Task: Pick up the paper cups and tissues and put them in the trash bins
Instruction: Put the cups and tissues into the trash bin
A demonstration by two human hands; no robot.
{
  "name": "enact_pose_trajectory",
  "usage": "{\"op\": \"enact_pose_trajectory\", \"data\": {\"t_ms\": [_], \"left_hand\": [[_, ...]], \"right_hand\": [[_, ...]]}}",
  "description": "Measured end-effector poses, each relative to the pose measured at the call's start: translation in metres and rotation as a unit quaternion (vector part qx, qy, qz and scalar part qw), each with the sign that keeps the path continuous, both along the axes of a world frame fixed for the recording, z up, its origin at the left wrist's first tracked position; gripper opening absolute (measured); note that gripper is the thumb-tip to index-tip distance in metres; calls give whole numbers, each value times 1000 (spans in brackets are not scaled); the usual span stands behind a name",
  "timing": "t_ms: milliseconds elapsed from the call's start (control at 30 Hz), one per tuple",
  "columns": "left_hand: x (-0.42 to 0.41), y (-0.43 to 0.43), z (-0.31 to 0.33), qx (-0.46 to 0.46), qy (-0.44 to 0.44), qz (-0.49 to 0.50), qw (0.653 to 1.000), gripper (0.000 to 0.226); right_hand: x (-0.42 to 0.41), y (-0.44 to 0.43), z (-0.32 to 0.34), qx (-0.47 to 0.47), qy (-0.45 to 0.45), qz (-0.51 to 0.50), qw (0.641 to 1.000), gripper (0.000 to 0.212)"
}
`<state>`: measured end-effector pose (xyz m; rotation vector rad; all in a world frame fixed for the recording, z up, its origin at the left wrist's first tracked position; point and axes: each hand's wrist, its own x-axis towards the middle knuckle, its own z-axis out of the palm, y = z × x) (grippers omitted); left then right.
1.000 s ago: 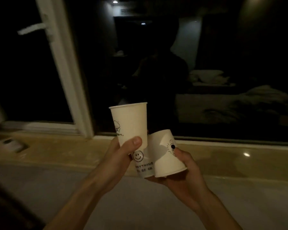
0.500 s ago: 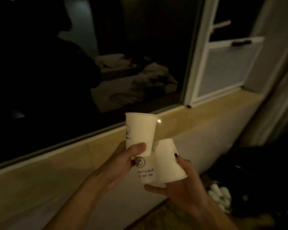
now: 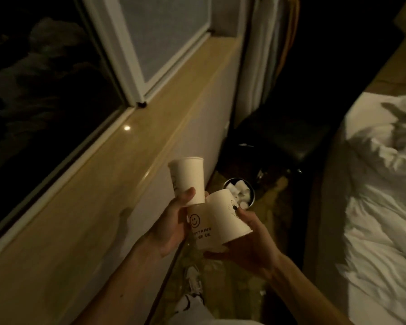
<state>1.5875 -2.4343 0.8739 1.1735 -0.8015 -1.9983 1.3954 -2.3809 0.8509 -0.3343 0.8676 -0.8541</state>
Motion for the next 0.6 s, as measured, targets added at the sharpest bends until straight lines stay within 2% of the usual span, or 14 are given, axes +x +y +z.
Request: {"op": "enact_pose_trajectory", "data": {"t_ms": [233, 467, 600], "left_hand": [[-39, -103, -37, 46, 43, -107, 992, 49], [-80, -145, -80, 120, 21, -196, 973, 71], [-103, -167, -120, 181, -20, -210, 961, 80]], "right_hand": [[-12, -57, -11, 74, 34, -132, 988, 99], [-31, -77, -45, 104, -39, -209, 971, 87], [-44, -95, -79, 156, -94, -248, 951, 95]]}}
